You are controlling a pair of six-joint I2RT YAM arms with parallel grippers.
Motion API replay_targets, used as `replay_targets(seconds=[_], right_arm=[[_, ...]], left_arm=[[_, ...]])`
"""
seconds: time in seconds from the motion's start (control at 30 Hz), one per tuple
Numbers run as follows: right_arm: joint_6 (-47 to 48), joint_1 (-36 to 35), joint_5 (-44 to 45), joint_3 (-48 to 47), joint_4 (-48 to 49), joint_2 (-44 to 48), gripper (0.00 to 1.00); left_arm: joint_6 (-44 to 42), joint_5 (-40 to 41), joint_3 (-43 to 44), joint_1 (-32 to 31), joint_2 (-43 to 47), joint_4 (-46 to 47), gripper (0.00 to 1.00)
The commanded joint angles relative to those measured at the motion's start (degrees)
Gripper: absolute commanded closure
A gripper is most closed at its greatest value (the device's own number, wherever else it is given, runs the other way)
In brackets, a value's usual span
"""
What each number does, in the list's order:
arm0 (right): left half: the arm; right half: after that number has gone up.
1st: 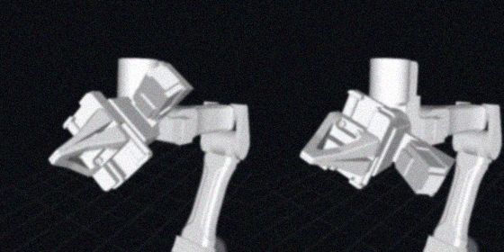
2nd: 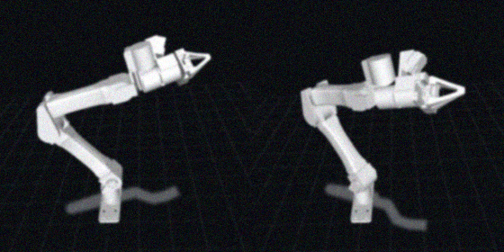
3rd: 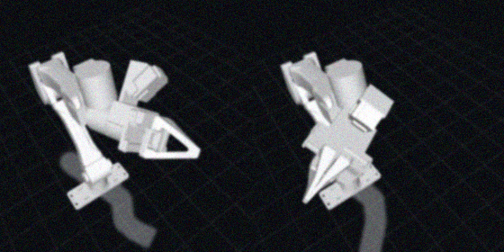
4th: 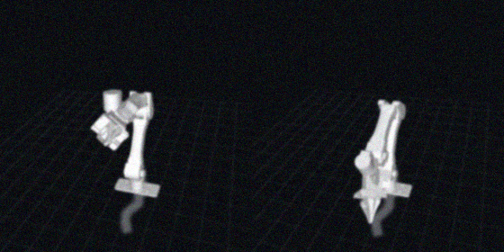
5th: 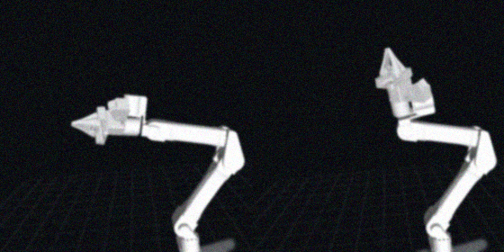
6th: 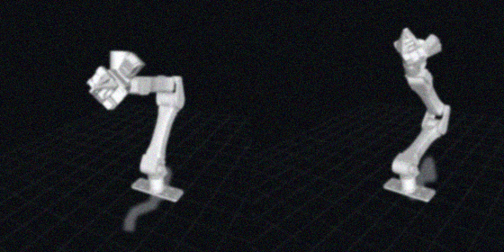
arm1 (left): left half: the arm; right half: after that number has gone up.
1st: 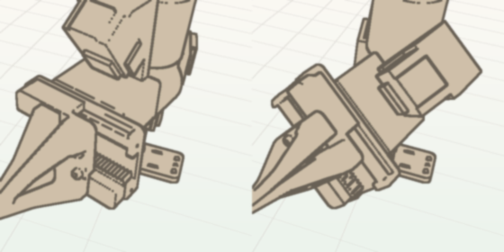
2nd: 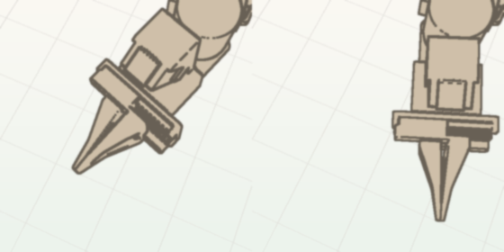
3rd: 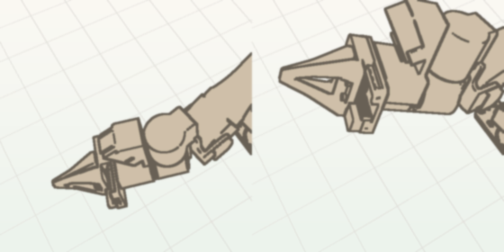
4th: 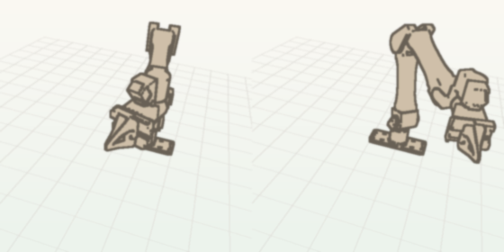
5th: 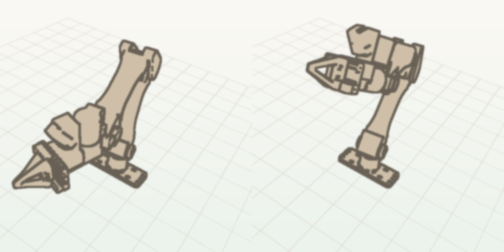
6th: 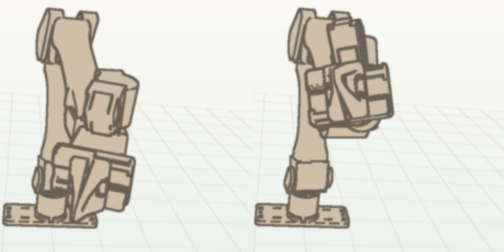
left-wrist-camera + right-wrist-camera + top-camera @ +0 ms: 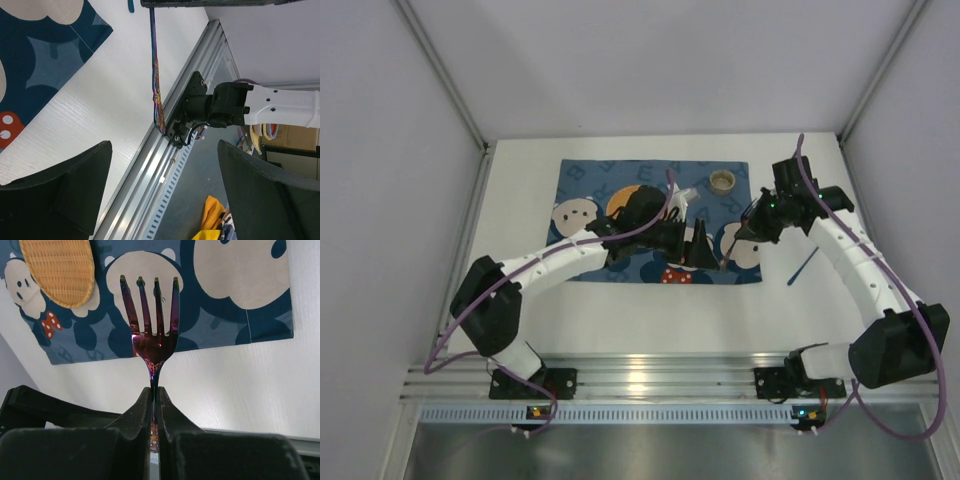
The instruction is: Set the dinner table for one person
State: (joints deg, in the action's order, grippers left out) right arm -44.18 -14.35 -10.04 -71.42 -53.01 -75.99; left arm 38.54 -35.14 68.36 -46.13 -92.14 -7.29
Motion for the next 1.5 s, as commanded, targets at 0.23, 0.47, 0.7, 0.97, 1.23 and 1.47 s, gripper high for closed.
replay_targets(seconds=[0.23, 0.47, 0.7, 0.97, 1.23, 1.47], right_arm=[[-3.5, -3.1, -2.8, -3.6, -0.1, 1.8, 1.00], [-4.9, -3.8, -3.4, -3.0, 0.8, 2.2, 1.00], [-6.4, -4.9, -3.5, -1.4, 2.4, 2.7, 1.00], [-6.4, -5.9, -4.5, -3.3, 3.7, 0.3, 0.87], [-2.0, -5.8, -5.3, -10.8, 1.9, -4.3, 0.08], [-0.4, -5.5, -4.6, -11.6, 0.7, -5.8, 0.06]], left_arm=[[1.7, -1.2, 2.3, -0.8, -2.1, 6.8, 0.16], [3.9, -4.1, 2.0, -0.9, -3.8, 11.1, 0.67], [5.4, -6.7, 1.5, -0.9, -4.5, 14.2, 0.97], [2.2, -5.2, 1.4, 0.1, -4.4, 8.1, 1.00], [-4.2, -7.1, -1.4, 10.1, 0.3, -1.6, 1.00], [-15.4, -8.7, -1.6, 28.2, 1.1, -14.9, 1.00]])
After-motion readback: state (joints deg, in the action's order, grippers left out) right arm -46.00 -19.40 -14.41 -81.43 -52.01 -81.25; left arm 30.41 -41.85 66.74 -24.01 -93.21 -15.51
